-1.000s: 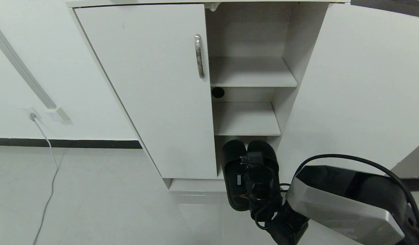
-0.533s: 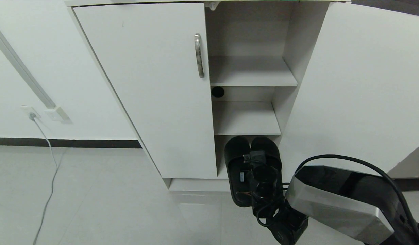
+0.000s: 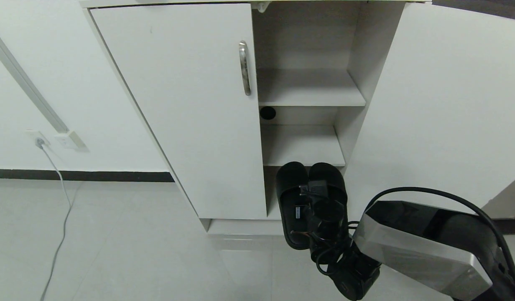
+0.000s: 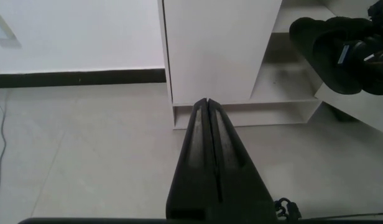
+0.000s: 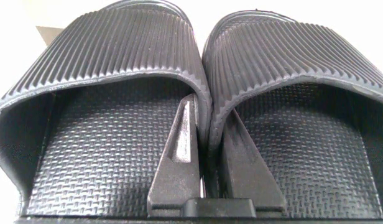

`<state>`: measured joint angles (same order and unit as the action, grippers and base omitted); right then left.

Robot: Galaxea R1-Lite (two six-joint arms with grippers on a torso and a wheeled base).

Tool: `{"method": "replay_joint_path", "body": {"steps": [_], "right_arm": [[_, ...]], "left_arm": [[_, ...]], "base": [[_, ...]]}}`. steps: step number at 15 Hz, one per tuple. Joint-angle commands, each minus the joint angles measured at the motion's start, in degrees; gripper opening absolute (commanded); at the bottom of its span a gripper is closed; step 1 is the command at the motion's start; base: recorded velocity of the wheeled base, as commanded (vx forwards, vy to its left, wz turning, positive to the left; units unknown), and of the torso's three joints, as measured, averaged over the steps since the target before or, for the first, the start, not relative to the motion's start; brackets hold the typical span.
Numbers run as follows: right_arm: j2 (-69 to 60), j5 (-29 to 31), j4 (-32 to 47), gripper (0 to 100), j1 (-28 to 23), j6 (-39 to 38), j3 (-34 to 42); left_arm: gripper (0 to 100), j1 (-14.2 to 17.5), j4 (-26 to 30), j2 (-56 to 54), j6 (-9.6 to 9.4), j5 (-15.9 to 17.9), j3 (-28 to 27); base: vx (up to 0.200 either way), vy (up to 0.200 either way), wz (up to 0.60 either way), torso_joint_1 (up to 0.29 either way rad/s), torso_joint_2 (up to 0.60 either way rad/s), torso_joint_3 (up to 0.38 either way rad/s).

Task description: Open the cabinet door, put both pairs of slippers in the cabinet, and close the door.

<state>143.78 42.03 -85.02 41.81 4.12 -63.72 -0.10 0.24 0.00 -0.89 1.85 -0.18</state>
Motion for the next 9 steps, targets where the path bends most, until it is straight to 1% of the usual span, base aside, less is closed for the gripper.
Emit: {"method": "replay_joint_path", "body": {"steps": [1,9], "right_arm": [[-0.43,-0.02,0.03,0,0.02,0.01,0.00],[-0.51,-0.02,0.20,0,0.02,0.10,0.00]], "left_arm": [[0,0.01,0.02,0.09,0.01,-0.01,0.01],[0,0.01,0.02,0.09,0.01,-0.01,0.01]], "base": [[0.200,0.000,0.00,-0.007,0.00,-0.002],[0.200,0.000,0.00,0.001,0.00,0.002]]}}
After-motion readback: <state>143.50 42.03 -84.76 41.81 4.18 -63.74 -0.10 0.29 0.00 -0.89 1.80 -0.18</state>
